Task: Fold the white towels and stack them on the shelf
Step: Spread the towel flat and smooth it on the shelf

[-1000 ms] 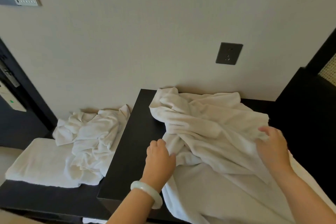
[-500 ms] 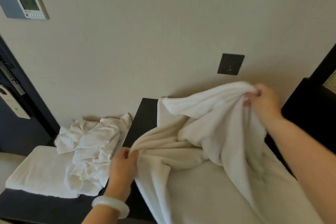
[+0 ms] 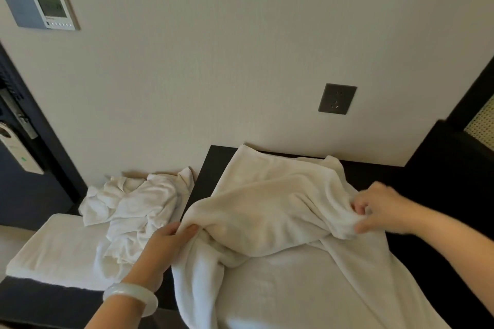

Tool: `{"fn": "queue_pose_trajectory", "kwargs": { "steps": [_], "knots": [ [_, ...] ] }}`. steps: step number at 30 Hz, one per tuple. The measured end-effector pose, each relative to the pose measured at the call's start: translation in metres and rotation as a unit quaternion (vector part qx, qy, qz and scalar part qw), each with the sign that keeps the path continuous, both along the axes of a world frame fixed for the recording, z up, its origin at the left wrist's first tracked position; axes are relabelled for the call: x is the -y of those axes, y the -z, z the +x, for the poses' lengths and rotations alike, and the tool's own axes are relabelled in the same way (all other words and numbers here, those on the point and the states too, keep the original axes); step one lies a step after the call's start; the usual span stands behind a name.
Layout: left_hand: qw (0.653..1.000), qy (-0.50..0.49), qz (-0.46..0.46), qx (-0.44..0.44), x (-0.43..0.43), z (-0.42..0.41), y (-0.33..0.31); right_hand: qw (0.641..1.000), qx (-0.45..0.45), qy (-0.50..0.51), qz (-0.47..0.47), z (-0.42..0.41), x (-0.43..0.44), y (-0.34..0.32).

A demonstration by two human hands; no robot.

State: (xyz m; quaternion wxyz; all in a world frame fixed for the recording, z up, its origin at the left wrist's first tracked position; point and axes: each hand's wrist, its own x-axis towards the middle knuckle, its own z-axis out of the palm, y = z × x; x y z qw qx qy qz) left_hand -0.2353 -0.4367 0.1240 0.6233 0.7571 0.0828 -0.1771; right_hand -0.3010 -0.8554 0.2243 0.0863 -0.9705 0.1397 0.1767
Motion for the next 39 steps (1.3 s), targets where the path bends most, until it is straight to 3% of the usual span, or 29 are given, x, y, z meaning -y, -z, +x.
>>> {"fn": "queue_pose_trajectory", "kwargs": {
  "steps": [3, 7, 10, 11, 13, 14, 16, 17, 18, 20, 22, 25, 27, 29, 30, 32, 34, 37, 39],
  "knots": [
    [1.000, 0.001, 0.020, 0.001, -0.007, 0.000, 0.003, 0.995, -0.079, 0.010, 0.068, -0.017, -0.006, 0.029],
    [0.993, -0.075, 0.088, 0.009, -0.012, 0.006, 0.008, 0.982, -0.112, 0.105, 0.112, -0.023, 0.010, 0.029],
    [0.949, -0.067, 0.280, 0.128, -0.003, 0.000, 0.002, 0.980, -0.104, 0.126, 0.114, -0.018, 0.019, 0.017],
    [0.921, -0.052, 0.326, 0.207, 0.001, -0.005, 0.000, 0.984, -0.064, 0.121, 0.116, -0.012, 0.020, 0.009],
    [0.886, 0.017, 0.316, 0.340, 0.016, -0.019, -0.003, 0.975, 0.096, 0.136, 0.145, 0.010, 0.022, -0.009],
    [0.878, 0.082, 0.297, 0.366, 0.024, -0.026, -0.005, 0.946, 0.205, 0.172, 0.182, 0.026, 0.026, -0.022],
    [0.855, 0.214, 0.309, 0.357, 0.042, -0.040, 0.001, 0.850, 0.384, 0.242, 0.268, 0.059, 0.035, -0.059],
    [0.838, 0.257, 0.339, 0.342, 0.048, -0.044, 0.008, 0.814, 0.438, 0.243, 0.296, 0.073, 0.040, -0.076],
    [0.815, 0.279, 0.390, 0.327, 0.051, -0.046, 0.017, 0.806, 0.458, 0.228, 0.296, 0.082, 0.041, -0.088],
    [0.785, 0.279, 0.473, 0.286, 0.051, -0.049, 0.027, 0.847, 0.435, 0.188, 0.238, 0.082, 0.032, -0.090],
    [0.783, 0.255, 0.493, 0.280, 0.043, -0.054, 0.029, 0.901, 0.358, 0.136, 0.204, 0.060, 0.012, -0.057],
    [0.750, 0.222, 0.506, 0.364, 0.031, -0.059, 0.035, 0.976, 0.124, 0.082, 0.162, 0.005, -0.022, 0.034],
    [0.761, 0.211, 0.513, 0.336, 0.024, -0.059, 0.029, 0.998, -0.024, 0.040, 0.037, -0.030, -0.033, 0.092],
    [0.821, 0.164, 0.480, 0.263, 0.020, -0.050, 0.019, 0.997, 0.003, 0.008, -0.073, -0.052, -0.024, 0.124],
    [0.856, 0.134, 0.442, 0.231, 0.019, -0.044, 0.014, 0.996, 0.049, 0.034, -0.063, -0.056, -0.016, 0.126],
    [0.928, 0.074, 0.320, 0.179, 0.017, -0.032, -0.005, 0.985, 0.119, 0.120, 0.036, -0.057, 0.003, 0.114],
    [0.966, 0.035, 0.201, 0.158, 0.010, -0.021, -0.024, 0.959, 0.182, 0.188, 0.111, -0.051, 0.024, 0.081],
    [0.991, 0.014, -0.014, 0.136, -0.009, -0.011, -0.049, 0.908, 0.248, 0.254, 0.224, -0.042, 0.052, 0.010],
    [0.983, -0.010, -0.151, 0.102, -0.023, -0.007, -0.065, 0.843, 0.278, 0.281, 0.365, -0.038, 0.071, -0.034]
  ]
}}
